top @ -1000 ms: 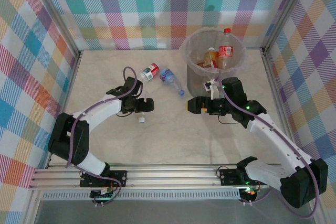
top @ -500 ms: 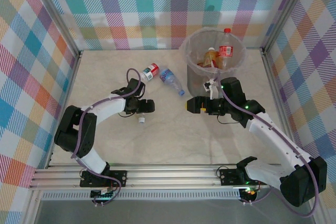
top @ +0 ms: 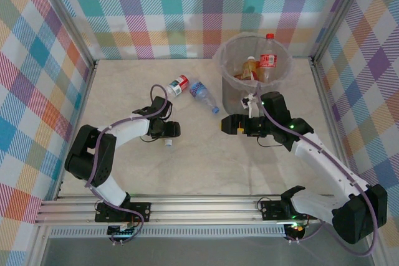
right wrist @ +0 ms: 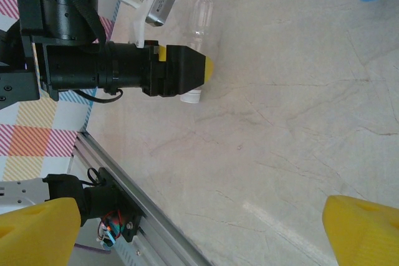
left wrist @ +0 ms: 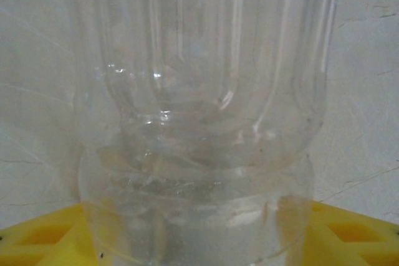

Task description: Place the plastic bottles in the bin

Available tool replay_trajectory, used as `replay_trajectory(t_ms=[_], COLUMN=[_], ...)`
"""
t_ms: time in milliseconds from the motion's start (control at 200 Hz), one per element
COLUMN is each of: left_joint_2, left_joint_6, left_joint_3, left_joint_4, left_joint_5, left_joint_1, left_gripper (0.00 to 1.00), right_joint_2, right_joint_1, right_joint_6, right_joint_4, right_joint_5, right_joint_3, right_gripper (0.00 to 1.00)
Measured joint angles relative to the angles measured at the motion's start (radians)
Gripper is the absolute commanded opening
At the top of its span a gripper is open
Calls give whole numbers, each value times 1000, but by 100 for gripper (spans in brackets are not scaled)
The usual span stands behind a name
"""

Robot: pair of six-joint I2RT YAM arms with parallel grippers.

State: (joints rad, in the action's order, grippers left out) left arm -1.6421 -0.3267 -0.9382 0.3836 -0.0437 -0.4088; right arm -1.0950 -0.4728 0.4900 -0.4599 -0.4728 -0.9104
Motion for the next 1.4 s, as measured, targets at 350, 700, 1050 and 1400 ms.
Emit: replay_trajectory(t_ms=[350,700,1050,1400], left_joint_2=[136,315,335,335], left_joint_6=[1,-18,-61,-105], left_joint_3=[55,84,84,84], left_joint_4=[-42,-184,-234,-286], left_joint_5=[-184,-578,-712,-718], left_joint_1=[0,-43,-158,-210], left_gripper=[61,60,61,61], right_joint_2=[-9,-77,-148,-185], right_joint_1=[-3,-6,-65,-85], right_joint_6=[106,231,275,307], right_joint_4=[58,233,356,398], right_joint_5=[48,-9,-64,-63], right_joint_3=[21,31,24,14], right_gripper=[100,100,98,85])
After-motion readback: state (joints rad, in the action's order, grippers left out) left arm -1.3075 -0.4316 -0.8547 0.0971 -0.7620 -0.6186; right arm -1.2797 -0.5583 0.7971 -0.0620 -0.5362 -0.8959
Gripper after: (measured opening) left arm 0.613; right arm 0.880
